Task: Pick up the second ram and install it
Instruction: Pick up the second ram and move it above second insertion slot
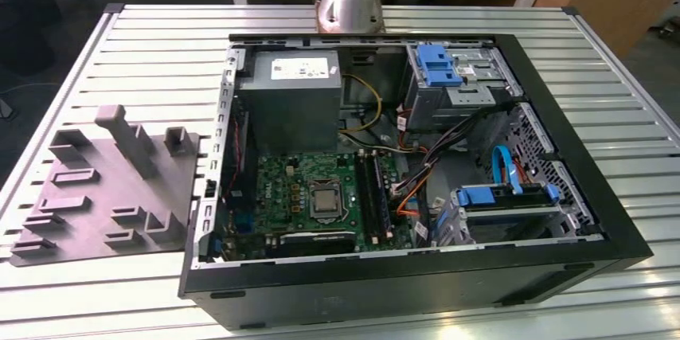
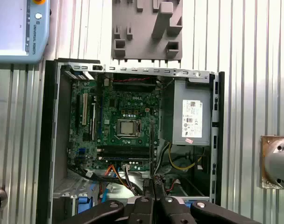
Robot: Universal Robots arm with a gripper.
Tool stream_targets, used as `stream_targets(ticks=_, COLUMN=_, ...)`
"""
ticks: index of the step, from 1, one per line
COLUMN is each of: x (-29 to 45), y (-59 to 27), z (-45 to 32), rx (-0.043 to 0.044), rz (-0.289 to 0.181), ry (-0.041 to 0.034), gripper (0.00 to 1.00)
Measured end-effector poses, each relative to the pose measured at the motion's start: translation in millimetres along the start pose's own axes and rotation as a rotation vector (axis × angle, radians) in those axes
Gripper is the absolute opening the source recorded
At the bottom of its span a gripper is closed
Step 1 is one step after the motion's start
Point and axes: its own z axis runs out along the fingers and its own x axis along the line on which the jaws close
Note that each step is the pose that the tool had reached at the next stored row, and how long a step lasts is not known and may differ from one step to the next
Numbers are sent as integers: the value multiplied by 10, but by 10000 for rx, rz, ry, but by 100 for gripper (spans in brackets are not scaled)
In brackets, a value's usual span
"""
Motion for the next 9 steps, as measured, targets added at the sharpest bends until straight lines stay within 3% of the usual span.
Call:
stream_targets(ticks=1, x=-5, y=4, z=-74, rx=0, rz=0, ry=1, gripper=11)
stream_targets(ticks=9, x=-32, y=20, z=-414, rx=0, rz=0, ry=4, gripper=11)
